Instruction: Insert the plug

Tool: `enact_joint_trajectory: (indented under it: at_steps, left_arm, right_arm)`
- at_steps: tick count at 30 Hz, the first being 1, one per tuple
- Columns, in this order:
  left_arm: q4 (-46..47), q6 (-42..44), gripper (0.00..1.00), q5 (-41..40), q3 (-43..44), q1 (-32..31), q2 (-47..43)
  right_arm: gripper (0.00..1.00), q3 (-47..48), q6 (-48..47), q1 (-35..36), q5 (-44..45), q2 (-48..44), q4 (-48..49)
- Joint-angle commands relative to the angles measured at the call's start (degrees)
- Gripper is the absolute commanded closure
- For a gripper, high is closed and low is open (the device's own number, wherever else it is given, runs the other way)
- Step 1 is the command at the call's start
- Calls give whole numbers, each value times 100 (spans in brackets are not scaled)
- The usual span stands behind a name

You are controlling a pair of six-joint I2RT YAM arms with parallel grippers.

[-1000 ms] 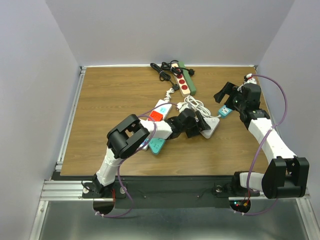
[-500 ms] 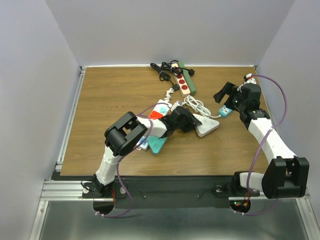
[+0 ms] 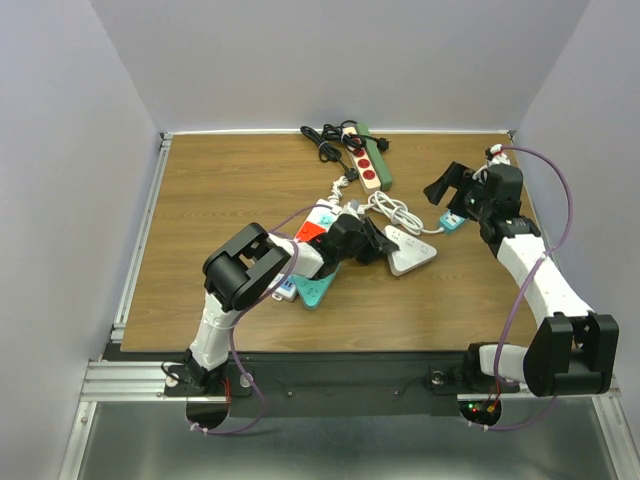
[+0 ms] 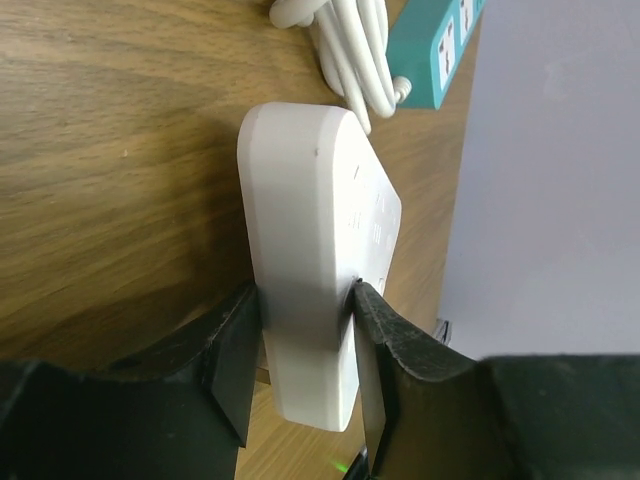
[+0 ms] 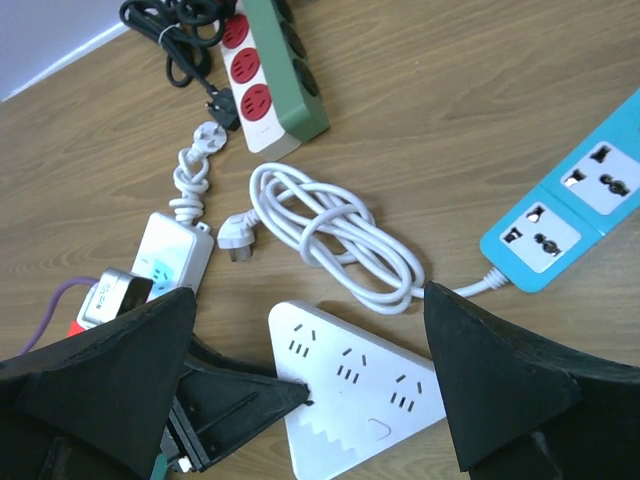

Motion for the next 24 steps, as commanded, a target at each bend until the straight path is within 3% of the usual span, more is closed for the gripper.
enact_joint_trajectory:
  at_steps: [1,6,15,21,24]
  left_arm:
    - [1266,385,100,808,-504,249,-684]
    - [1507,929,100,1187,-709,399,-1185]
    - [1465,1875,100,2714,-578,925,-2011]
    - [989,2291,100,2955,-471,1128,-2267]
    - [848,2449,100,2955,-497,1217,-2416]
  right_arm:
    - [0,380,-95,-34,-743,74,133]
    - [0,784,-165,-34,-1720,459,133]
    - [0,1277,-410,-51,-3984,952,142]
    - [0,1435,-552,-51,-5286,1268,151]
    - [1,1392,-587,-51,-5535,1313,151]
